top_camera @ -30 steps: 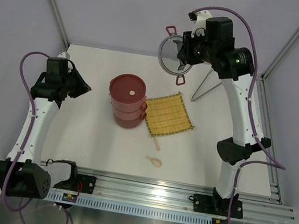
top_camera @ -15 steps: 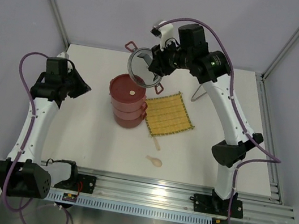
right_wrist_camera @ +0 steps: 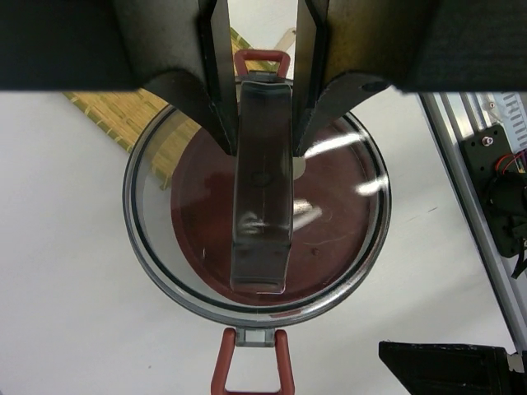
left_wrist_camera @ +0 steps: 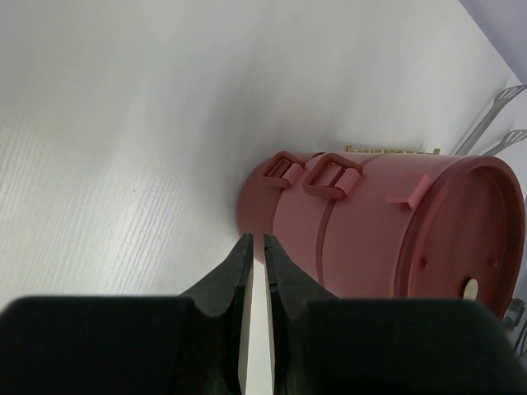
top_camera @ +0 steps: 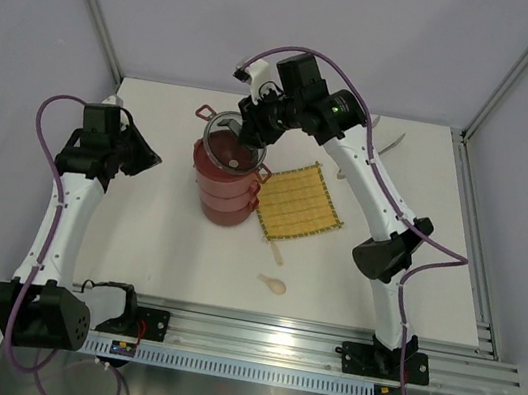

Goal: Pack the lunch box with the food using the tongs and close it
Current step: Close the box lid on the packing box.

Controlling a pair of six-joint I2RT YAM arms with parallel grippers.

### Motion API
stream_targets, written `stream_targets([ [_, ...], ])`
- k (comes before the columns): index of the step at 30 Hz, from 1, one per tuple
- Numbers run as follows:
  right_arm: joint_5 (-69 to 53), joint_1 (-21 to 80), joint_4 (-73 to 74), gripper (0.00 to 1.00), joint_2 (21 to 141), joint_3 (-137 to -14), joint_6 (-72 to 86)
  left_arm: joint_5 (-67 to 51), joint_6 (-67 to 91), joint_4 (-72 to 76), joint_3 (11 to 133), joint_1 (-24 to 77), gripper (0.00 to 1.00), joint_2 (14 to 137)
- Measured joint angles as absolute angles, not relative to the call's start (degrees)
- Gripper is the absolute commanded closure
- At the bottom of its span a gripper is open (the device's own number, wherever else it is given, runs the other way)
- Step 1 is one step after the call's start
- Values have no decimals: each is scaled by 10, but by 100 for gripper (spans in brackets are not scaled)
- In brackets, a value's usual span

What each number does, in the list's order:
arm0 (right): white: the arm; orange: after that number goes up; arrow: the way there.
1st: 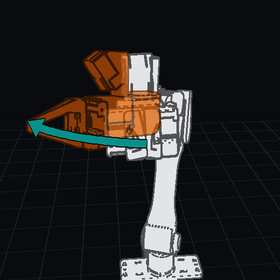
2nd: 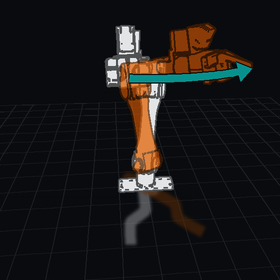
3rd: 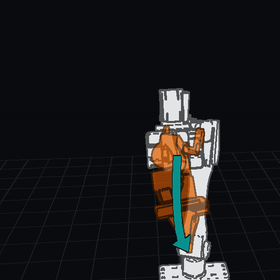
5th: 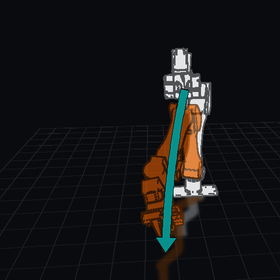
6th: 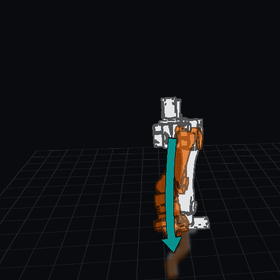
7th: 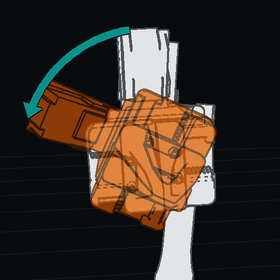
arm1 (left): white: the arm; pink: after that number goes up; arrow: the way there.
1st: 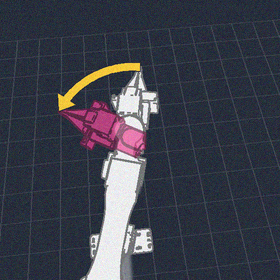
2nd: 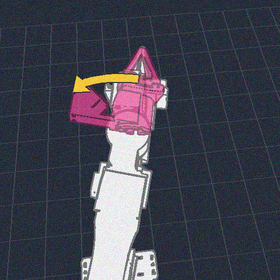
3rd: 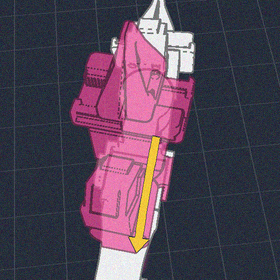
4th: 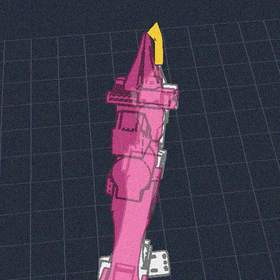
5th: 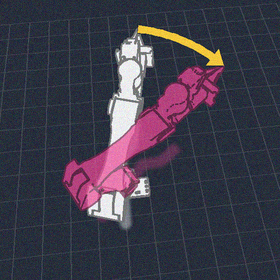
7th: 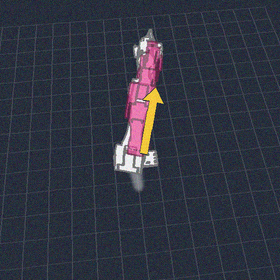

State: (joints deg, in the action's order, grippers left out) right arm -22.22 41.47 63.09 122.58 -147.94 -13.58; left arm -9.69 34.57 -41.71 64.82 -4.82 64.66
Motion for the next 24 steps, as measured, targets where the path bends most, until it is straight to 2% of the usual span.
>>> stream_targets([
  [24, -219, 458, 614, 100, 1259, -1489, -137, -105, 346, -415, 631, -48, 89, 673],
])
